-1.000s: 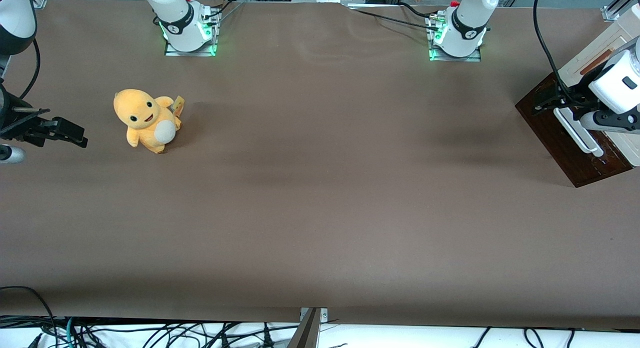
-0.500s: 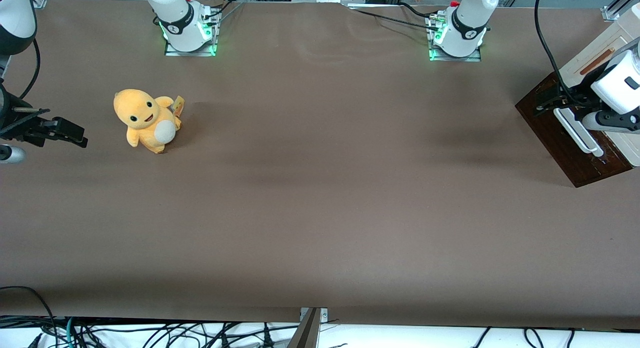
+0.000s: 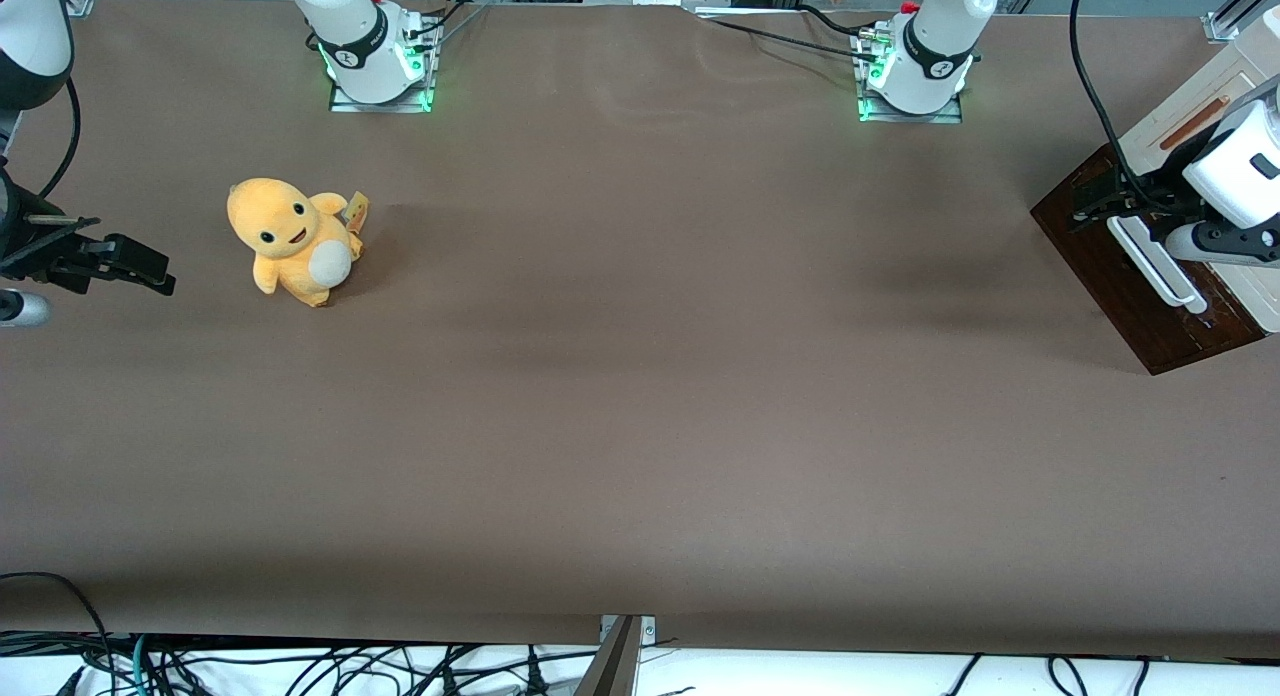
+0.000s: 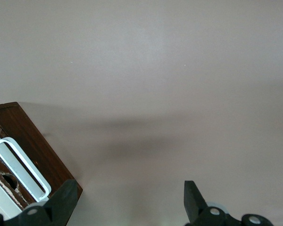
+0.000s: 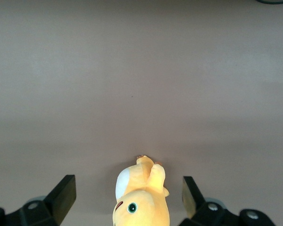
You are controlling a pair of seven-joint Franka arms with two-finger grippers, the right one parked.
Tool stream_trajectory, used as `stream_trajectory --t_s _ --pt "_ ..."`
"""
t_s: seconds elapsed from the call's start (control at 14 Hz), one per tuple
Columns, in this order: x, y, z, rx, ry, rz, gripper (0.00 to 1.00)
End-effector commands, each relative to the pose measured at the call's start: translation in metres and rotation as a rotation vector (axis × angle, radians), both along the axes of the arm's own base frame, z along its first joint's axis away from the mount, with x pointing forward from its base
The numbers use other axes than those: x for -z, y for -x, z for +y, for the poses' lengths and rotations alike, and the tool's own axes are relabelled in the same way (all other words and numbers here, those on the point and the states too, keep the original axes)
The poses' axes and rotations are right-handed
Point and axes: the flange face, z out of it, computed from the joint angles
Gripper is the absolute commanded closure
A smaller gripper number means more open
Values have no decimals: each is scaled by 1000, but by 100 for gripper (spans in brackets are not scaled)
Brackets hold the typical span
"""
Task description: Open lower drawer with left arm only
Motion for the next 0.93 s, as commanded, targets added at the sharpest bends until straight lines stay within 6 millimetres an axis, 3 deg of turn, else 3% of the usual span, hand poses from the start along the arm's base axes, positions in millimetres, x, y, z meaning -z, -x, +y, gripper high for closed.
stream_trajectory --t_s 0.0,0.29,0.57,0.86 --pt "-3 0 1 -6 -5 -9 0" --pt "7 -4 6 -45 -10 17 0" --pt "57 -22 25 -98 -88 114 0" --pt "158 -40 45 -86 -384 336 0"
